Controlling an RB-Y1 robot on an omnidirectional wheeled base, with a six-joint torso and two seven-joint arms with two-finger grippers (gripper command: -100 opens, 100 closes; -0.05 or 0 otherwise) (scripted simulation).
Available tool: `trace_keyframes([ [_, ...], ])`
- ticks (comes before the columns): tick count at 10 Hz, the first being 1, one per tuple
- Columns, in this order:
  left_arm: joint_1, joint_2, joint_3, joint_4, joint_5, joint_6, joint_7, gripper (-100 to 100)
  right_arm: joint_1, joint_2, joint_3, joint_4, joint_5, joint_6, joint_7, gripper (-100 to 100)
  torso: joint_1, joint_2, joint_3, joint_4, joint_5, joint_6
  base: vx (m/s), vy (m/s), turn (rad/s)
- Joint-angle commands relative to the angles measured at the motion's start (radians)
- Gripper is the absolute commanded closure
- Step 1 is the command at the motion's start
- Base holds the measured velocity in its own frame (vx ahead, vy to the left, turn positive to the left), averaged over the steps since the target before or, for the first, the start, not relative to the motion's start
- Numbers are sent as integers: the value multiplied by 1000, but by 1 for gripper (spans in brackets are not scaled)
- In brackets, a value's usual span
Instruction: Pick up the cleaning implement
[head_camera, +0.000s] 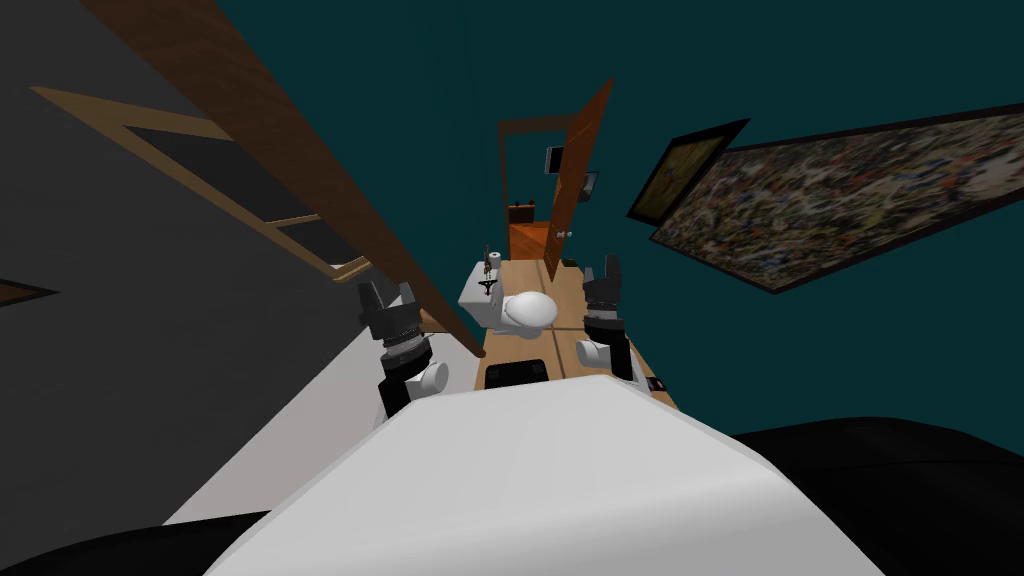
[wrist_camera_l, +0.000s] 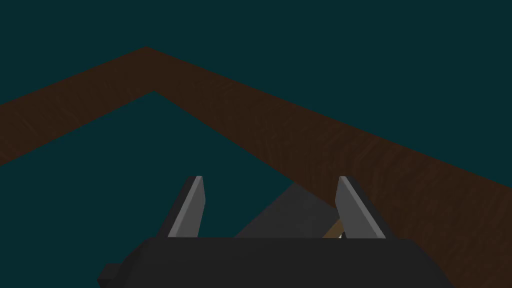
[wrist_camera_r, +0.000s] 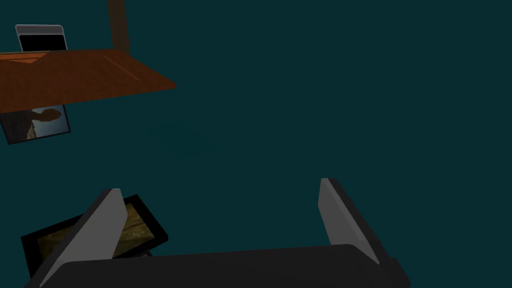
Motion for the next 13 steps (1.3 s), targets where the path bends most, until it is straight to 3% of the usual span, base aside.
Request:
trace_keyframes([
  [1,0,39,-3,15,-3,9,-3,-100,0,0,0,0,0,0,0,0,0,0,0,0,0,0,-3,-8,-10],
  [3,0,80,-10,49,-11,29,-11,-100,0,0,0,0,0,0,0,0,-1,0,0,0,0,0,-10,-20,-13],
  [7,3,116,-28,125,-29,77,-31,-100,0,0,0,0,0,0,0,0,-2,1,1,0,0,0,-19,-30,-13],
  [13,3,137,-50,217,-48,134,-49,-100,0,0,0,0,0,0,0,0,-2,1,1,0,0,0,-13,-28,-9],
])
